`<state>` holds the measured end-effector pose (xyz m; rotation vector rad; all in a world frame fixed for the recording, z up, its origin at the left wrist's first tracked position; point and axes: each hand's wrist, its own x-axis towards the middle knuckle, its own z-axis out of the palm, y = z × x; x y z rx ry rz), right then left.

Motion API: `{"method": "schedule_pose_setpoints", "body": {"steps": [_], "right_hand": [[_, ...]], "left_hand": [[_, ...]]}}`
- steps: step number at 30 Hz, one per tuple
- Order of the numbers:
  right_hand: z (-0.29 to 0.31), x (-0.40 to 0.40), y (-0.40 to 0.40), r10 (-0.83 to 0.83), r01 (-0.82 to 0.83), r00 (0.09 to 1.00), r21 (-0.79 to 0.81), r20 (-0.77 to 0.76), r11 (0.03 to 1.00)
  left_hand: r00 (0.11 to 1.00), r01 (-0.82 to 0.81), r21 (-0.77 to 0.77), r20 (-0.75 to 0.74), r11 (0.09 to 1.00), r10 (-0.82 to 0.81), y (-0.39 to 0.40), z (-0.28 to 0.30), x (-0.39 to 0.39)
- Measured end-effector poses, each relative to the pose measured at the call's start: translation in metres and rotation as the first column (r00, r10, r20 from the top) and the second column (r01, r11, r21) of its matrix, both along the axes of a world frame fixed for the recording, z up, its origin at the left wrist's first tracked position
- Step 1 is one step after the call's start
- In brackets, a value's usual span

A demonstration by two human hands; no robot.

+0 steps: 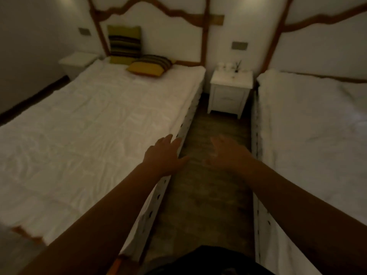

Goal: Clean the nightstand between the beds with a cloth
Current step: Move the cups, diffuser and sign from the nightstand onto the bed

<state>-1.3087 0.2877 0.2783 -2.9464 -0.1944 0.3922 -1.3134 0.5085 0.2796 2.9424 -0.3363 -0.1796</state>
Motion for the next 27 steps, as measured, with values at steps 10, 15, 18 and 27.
{"method": "schedule_pose_setpoints", "body": {"steps": [10, 15, 18, 27], "right_hand": [[0.018, 0.08, -0.067, -0.128, 0.131, 0.991, -0.077, 0.034, 0.988], [0.024, 0.153, -0.071, -0.216, 0.219, 0.975, -0.053, 0.052, 0.974], [0.028, 0.203, -0.067, -0.26, 0.262, 0.964, -0.039, 0.046, 0.964], [0.039, 0.332, -0.089, -0.357, 0.364, 0.929, -0.063, 0.103, 0.929]], "left_hand": [[0.987, 0.149, 0.022, 0.052, 0.989, -0.15, -0.077, 0.016, 0.117], [0.974, 0.198, 0.032, 0.104, 0.98, -0.2, -0.087, 0.016, 0.21], [0.96, 0.242, 0.048, 0.132, 0.969, -0.246, -0.088, 0.019, 0.27], [0.929, 0.305, 0.041, 0.209, 0.951, -0.307, -0.098, 0.035, 0.42]]}}
